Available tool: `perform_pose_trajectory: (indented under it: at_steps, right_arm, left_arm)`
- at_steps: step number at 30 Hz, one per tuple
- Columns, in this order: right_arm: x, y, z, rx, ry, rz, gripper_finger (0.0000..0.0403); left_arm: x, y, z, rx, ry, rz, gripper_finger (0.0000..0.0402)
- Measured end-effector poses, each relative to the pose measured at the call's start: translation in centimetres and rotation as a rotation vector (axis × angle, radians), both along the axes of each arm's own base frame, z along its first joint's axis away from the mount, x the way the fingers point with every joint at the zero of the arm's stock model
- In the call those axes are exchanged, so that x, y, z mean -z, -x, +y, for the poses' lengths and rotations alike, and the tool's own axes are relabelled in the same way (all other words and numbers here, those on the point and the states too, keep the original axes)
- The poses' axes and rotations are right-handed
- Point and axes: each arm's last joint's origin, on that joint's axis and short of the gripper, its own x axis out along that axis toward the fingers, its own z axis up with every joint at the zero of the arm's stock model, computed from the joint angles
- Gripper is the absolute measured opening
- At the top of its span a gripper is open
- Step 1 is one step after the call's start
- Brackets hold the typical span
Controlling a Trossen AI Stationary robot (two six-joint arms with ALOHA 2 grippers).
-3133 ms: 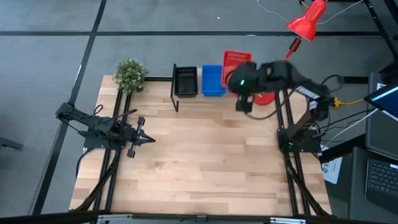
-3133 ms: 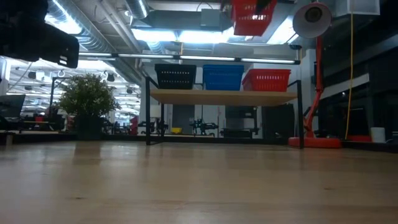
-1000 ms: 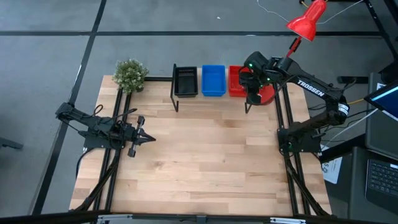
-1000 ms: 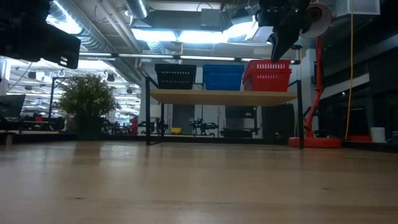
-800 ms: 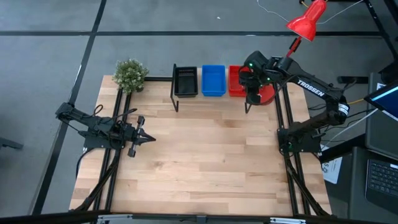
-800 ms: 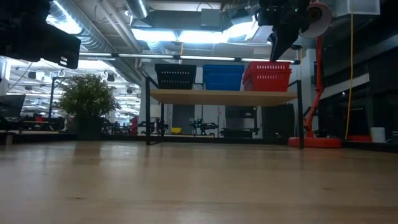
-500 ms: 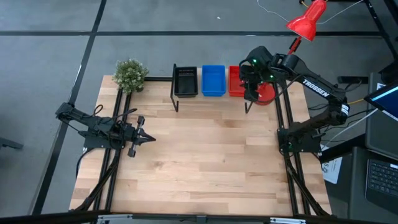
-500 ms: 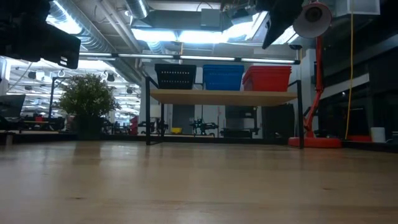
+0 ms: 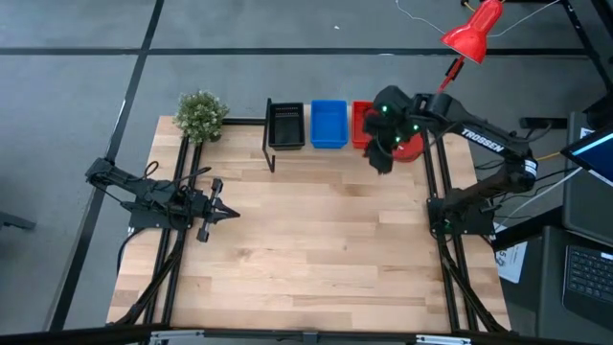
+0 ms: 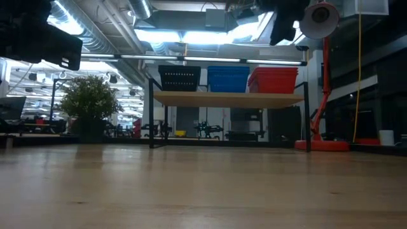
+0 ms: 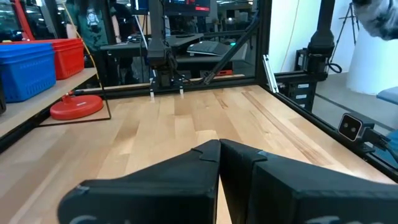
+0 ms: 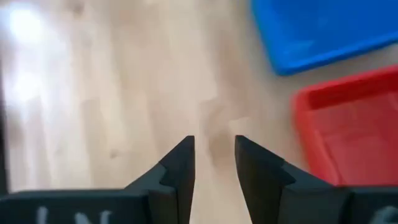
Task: Stack baskets on shelf by color
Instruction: Return to Home Position
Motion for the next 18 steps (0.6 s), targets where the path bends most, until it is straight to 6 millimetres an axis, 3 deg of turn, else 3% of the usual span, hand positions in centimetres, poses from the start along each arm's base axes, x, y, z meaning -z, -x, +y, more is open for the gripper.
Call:
perform_pose_trajectory:
  at_steps: [4, 8, 12, 18]
  right_arm:
    - [0.5, -0.8, 2.7, -0.063, -0.029, 0.038, 0.0112]
    - [3.3, -1.5, 6.0, -0.066, 0.011, 0.130, 0.0112]
    - [8.4, -1.3, 9.2, -0.019, 0.102, 0.237, 0.0112]
    - [16.2, 2.5, 13.7, -0.073, 0.083, 0.323, 0.0112]
  left_arm:
    - [0.0, 0.0, 0.0, 0.001, 0.000, 0.000, 0.0000]
    - [0.0, 0.0, 0.0, 0.000, 0.000, 0.000, 0.0000]
    - [0.0, 0.0, 0.0, 0.000, 0.000, 0.000, 0.0000]
    - [0.0, 0.0, 0.0, 0.000, 0.000, 0.000, 0.0000]
